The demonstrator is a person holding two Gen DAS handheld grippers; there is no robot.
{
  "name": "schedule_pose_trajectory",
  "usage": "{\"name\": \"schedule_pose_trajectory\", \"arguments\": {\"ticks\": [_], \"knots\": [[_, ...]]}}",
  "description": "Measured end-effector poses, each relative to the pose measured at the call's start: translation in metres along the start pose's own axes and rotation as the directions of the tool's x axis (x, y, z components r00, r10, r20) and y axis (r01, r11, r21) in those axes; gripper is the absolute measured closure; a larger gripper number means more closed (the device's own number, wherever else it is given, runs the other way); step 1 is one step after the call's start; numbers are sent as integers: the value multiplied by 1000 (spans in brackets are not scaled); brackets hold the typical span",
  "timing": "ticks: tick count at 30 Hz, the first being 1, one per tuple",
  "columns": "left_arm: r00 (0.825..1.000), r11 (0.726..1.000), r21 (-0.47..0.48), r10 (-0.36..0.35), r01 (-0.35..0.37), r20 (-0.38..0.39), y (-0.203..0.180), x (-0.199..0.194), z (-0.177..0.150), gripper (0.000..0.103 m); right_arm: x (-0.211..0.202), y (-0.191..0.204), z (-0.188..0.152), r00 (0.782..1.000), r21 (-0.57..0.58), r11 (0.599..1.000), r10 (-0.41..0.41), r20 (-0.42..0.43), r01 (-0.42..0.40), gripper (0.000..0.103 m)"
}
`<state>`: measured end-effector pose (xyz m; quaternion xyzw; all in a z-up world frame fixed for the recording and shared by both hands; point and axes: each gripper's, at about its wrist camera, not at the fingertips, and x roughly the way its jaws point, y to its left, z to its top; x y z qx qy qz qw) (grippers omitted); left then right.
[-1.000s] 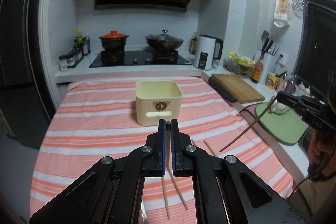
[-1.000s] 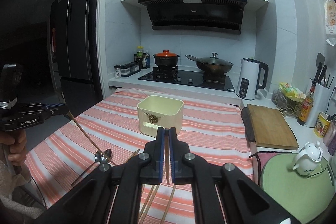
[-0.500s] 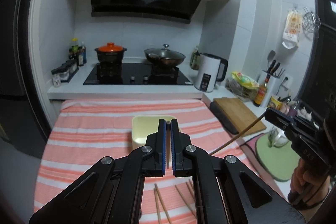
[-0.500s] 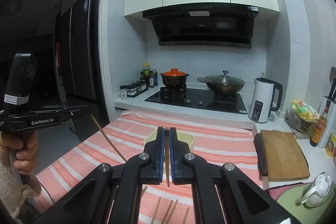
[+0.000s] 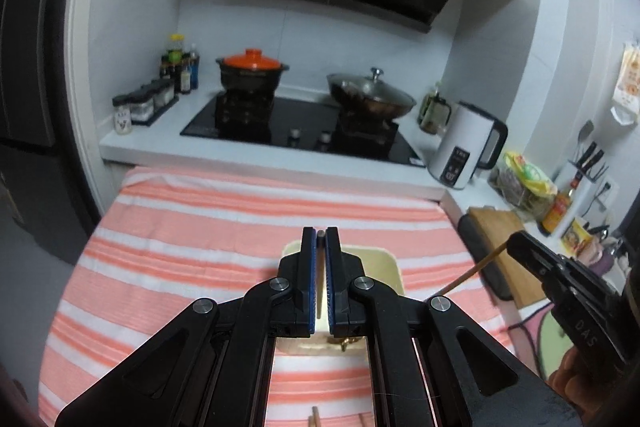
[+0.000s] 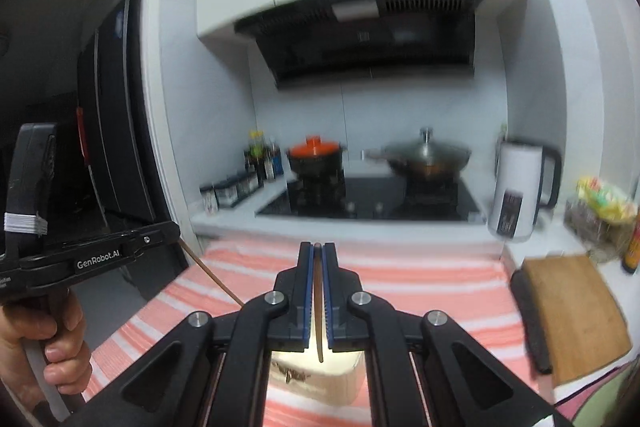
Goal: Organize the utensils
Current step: 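Open the left tool over the box while the right tool releases its chopstick, then move the left tool back to the chopsticks while the right tool returns too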
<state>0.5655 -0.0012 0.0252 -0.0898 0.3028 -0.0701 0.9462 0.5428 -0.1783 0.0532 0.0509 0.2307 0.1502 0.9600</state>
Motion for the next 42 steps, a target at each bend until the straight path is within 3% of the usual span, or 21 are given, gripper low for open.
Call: {"name": "schedule_pose_trajectory", "arguments": {"ticks": [3, 6, 8, 9, 10, 11, 12, 13, 16, 19, 23, 27, 36, 42], "knots": [[998, 1000, 23, 2, 0, -69, 3, 21, -15, 101, 29, -9, -13, 994, 35, 999, 15, -110, -11, 98], [995, 999, 36, -2, 6, -101, 4, 31, -27, 101, 41, -11, -24, 988, 33, 999, 25, -155, -20, 98], [993, 999, 38, -11, 16, -121, 4, 33, -34, 99, 42, -11, -31, 987, 29, 999, 31, -155, -27, 95], [992, 999, 38, -11, 16, -125, 4, 31, -38, 96, 41, -11, -32, 988, 29, 999, 35, -152, -31, 85], [991, 999, 40, -14, 19, -133, 4, 29, -42, 77, 40, -10, -35, 989, 26, 999, 38, -146, -34, 76], [991, 999, 43, -13, 19, -136, 4, 25, -47, 46, 36, -10, -36, 991, 24, 999, 38, -132, -35, 53], [992, 999, 49, -8, 14, -124, 4, 19, -51, 34, 30, -9, -38, 993, 19, 999, 35, -115, -33, 42], [995, 998, 57, 2, 4, -103, 4, 13, -56, 22, 25, -7, -39, 994, 8, 1000, 24, -105, -24, 42], [996, 994, 107, 20, -10, -89, 1, -5, -77, 12, 8, -2, -48, 996, -31, 999, -7, -92, 4, 40], [996, 988, 152, 23, -10, -83, 1, -25, -108, 6, -14, -2, -65, 996, -56, 998, -26, -91, 21, 36], [997, 975, 224, 12, 7, -81, -2, -51, -160, 6, -45, -10, -101, 993, -52, 998, -42, -109, 37, 35], [992, 966, 257, 2, 31, -128, -8, -69, -213, 6, -74, -18, -151, 986, -67, 994, -94, -140, 85, 33], [961, 966, 236, -39, 107, -274, -12, -84, -311, 8, -124, -42, -263, 929, -134, 966, -250, -274, 220, 31], [966, 984, 170, -11, 57, -257, 6, -95, -330, 0, -147, -52, -305, 902, -133, 952, -303, -309, 274, 31]]}}
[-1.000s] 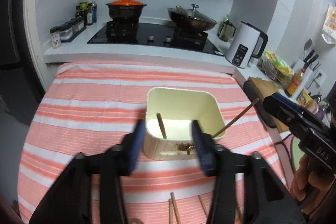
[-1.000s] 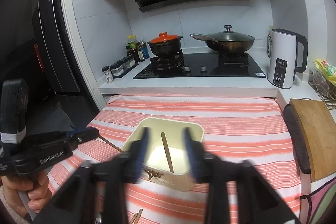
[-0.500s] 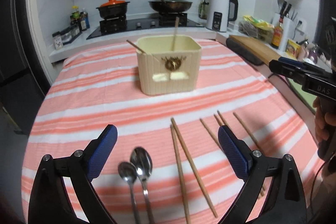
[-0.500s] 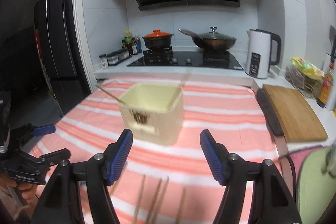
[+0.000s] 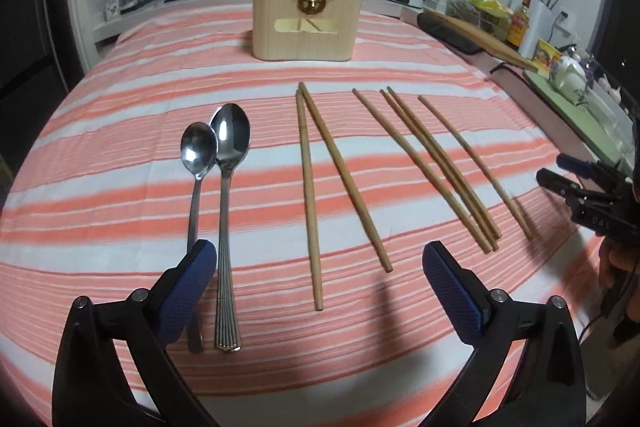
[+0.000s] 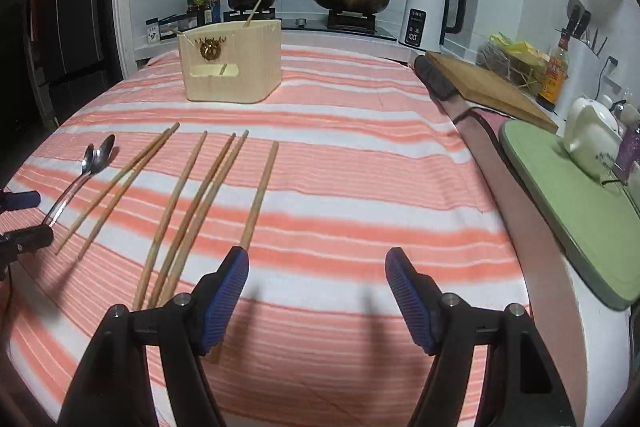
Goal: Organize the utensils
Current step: 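Move the left tool back to the chopsticks while the right tool returns too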
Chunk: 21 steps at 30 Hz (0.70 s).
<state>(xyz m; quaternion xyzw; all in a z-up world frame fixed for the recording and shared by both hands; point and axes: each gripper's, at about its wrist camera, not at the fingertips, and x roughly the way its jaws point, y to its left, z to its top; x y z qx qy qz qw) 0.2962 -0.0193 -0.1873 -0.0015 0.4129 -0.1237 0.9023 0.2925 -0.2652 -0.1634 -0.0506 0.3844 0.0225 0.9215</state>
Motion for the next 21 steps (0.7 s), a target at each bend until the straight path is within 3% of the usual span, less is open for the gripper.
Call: {"name": "schedule_pose_trajectory", "arguments": {"ticks": [5, 21], "knots": [[994, 994, 4, 114, -114, -1, 7, 5, -6, 0, 10, -5, -14, 1000, 24, 1000, -14, -26, 15, 30], [994, 996, -29, 77, -80, -73, 14, 20, -24, 1, 20, -15, -24, 999, 84, 996, 15, -40, -12, 30]]}}
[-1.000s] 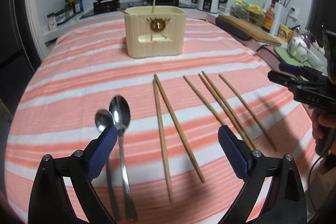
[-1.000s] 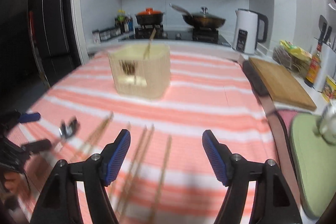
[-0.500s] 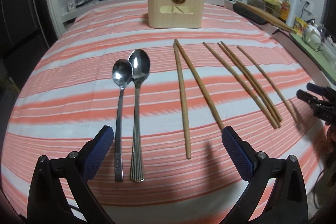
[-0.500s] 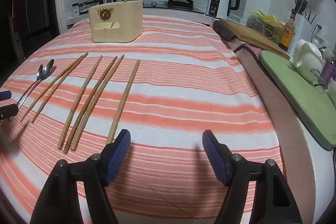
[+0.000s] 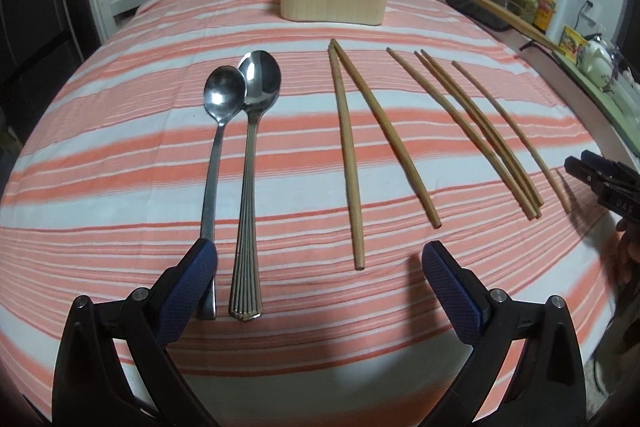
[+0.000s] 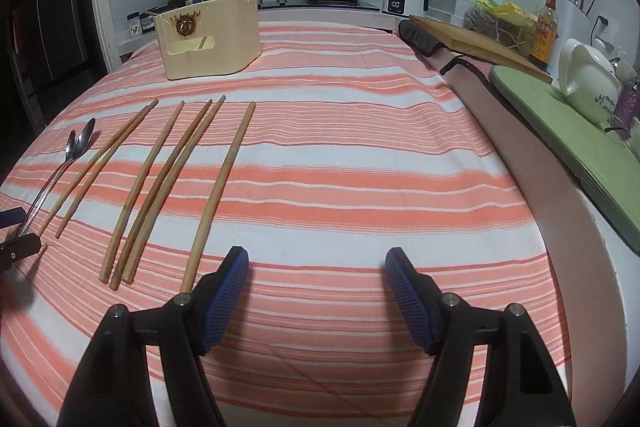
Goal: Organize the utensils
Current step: 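Move the left tool back to the chopsticks while the right tool returns too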
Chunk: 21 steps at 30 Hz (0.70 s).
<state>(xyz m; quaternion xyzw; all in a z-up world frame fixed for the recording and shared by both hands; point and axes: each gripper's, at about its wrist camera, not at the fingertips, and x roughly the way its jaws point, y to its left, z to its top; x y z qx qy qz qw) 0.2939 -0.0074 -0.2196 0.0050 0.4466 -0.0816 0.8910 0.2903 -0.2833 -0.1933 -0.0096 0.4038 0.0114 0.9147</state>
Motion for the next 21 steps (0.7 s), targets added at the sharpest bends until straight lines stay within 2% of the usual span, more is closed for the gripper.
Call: {"name": "schedule_pose_trajectory", "arguments": {"ticks": [8, 12, 15, 18, 21], "knots": [[998, 997, 56, 57, -55, -25, -9, 4, -1, 1, -6, 3, -2, 999, -11, 1000, 2, 42, -2, 30], [999, 998, 57, 38, -37, -24, -8, 0, -2, 1, -14, 11, -2, 990, -72, 990, 123, 69, -118, 31], [1000, 998, 62, 2, -1, -16, -11, -4, -7, 2, -19, 28, -7, 979, -159, 969, 198, 40, -189, 31], [1000, 998, 67, 3, -3, -8, -13, -6, -10, 2, -19, 43, -15, 974, -221, 950, 226, -5, -222, 30], [1000, 999, 54, 0, 0, -12, -11, -5, -8, 3, -19, 52, -20, 975, -267, 939, 221, -20, -218, 31]]}}
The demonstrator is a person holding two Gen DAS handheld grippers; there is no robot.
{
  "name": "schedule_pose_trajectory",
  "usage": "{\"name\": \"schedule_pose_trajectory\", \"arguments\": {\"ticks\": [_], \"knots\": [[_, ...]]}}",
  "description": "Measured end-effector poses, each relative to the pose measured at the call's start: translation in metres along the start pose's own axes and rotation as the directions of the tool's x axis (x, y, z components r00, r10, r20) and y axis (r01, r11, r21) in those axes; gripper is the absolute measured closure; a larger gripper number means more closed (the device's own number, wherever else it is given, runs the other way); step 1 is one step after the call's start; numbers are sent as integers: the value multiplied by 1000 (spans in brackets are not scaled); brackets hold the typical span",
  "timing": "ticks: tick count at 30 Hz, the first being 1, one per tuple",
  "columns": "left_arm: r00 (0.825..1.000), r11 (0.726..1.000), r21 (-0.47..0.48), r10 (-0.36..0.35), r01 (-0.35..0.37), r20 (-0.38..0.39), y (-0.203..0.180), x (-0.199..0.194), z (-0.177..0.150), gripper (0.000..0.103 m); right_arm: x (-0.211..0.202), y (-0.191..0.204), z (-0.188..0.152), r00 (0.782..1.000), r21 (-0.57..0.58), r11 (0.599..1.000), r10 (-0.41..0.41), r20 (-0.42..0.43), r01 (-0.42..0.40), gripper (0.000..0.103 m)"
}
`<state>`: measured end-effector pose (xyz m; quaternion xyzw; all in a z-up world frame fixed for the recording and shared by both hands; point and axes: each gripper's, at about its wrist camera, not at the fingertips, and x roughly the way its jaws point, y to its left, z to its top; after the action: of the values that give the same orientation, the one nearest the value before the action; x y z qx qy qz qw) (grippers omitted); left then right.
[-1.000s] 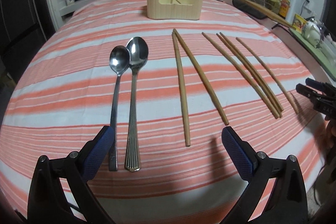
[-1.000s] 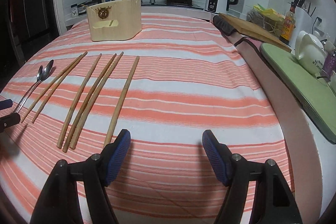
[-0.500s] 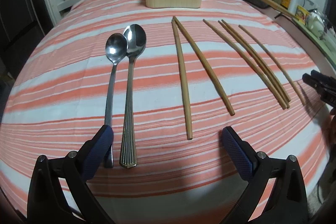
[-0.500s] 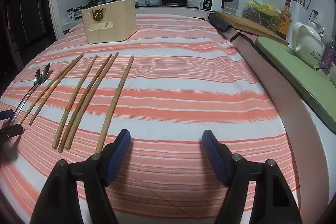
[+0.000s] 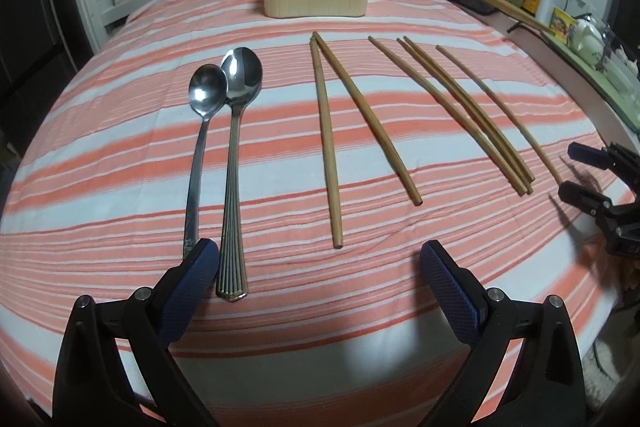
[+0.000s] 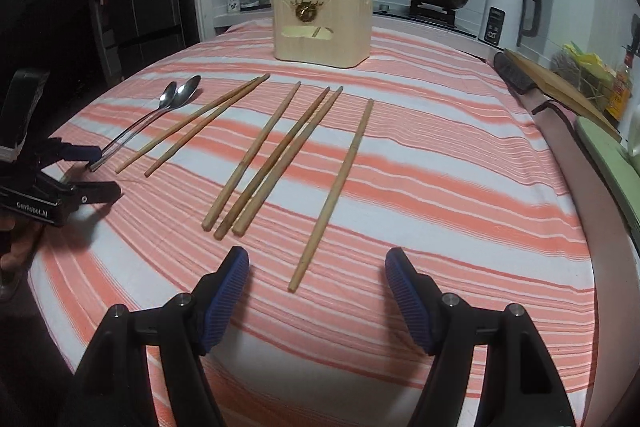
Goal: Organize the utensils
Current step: 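Move the left tool back to the chopsticks while the right tool returns too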
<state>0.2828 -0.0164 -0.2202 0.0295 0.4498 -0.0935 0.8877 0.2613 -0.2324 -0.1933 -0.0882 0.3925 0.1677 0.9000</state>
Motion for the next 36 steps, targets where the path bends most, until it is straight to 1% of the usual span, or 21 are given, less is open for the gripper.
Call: {"name": "schedule_pose_trajectory", "arguments": {"ticks": [4, 7, 10, 13, 15, 16, 19, 21, 23, 25, 27, 30, 31, 32, 36], "knots": [[1000, 1000, -12, 1, -1, -1, 3, -1, 0, 10, 3, 2, 0, 1000, -21, 1000, 1, -26, -2, 31], [1000, 1000, -8, -16, 16, 3, 1, -2, 1, 15, 4, 3, -1, 1000, -22, 1000, 1, -30, -2, 31], [1000, 1000, 0, -17, 17, -1, -3, 0, 3, 16, 5, 3, -1, 999, -20, 1000, -1, -38, 0, 32], [1000, 1000, 7, -13, 13, -4, -6, 1, 5, 16, 6, 3, -1, 999, -16, 1000, 1, -46, -2, 36], [1000, 1000, 8, -9, 9, -3, -6, 0, 5, 19, 6, 3, -1, 999, -10, 1000, 2, -44, -3, 43], [1000, 1000, 4, -20, 20, 0, -5, -1, 5, 22, 5, 2, -1, 999, -7, 1000, 3, -42, -3, 45], [997, 997, -10, -74, 74, 39, -2, -11, 7, 22, 5, 2, -2, 999, -4, 1000, 7, -40, -7, 46], [994, 996, -4, -89, 89, 56, -3, -14, 9, 21, 6, 2, -1, 999, -5, 1000, 6, -39, -7, 46], [995, 996, 13, -86, 85, 46, -6, -11, 11, 22, 6, 2, -1, 999, -5, 1000, 7, -39, -7, 46], [997, 997, 36, -65, 64, 29, -12, -4, 10, 22, 6, 2, -1, 999, -5, 1000, 7, -39, -7, 46], [999, 998, 43, -46, 46, 16, -14, 1, 9, 25, 6, 2, -2, 999, -4, 1000, 6, -38, -6, 46], [999, 998, 51, -30, 29, 19, -15, 2, 10, 27, 6, 2, -1, 999, 2, 1000, 6, -35, -6, 46], [999, 998, 53, -26, 24, 21, -16, 2, 10, 31, 7, 2, -1, 999, 3, 1000, 7, -35, -6, 46], [999, 998, 55, -28, 26, 22, -16, 3, 11, 33, 7, 2, -1, 999, 4, 1000, 7, -35, -7, 46], [999, 998, 57, -32, 31, 22, -17, 5, 13, 33, 7, 1, -1, 999, 4, 1000, 8, -35, -8, 46]]}}
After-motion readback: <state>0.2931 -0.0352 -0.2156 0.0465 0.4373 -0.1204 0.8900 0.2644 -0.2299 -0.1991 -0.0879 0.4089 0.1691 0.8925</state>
